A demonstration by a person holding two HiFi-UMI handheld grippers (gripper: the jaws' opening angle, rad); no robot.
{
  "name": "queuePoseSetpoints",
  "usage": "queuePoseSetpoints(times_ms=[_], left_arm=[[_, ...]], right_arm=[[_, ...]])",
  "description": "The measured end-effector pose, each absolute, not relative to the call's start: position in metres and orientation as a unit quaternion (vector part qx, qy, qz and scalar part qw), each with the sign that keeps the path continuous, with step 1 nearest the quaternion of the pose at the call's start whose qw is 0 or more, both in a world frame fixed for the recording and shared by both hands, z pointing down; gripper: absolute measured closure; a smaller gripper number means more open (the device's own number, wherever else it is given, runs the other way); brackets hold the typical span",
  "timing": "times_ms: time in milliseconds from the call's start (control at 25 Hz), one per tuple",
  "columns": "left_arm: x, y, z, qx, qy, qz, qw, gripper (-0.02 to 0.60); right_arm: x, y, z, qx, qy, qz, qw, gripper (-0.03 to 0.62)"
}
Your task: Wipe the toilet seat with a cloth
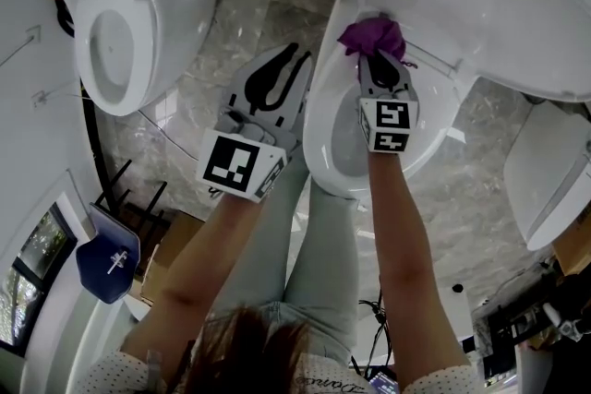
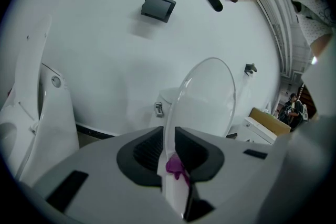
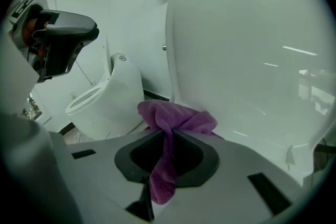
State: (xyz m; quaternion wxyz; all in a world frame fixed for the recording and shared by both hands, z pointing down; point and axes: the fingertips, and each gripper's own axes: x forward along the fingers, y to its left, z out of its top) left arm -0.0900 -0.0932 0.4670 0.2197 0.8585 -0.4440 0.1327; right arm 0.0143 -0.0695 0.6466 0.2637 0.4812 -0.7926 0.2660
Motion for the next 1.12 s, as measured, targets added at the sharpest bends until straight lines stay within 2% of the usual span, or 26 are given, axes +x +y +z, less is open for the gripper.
queuePoseSetpoints(times_ms=[360, 1120], left_arm=[[-0.089, -0.086, 0.473, 0.855, -0.448, 0.138, 0.221, 0.528], [-0.061, -0.058, 0.473, 0.864, -0.427, 0.147, 0.22, 0.528]], right_arm=[[0.01, -0.07, 0.648, 0.463, -0.804, 0.221, 0.3, 0.534], [0.026, -0.067, 0.648, 0.438, -0.823, 0.203, 0.3, 0.539]])
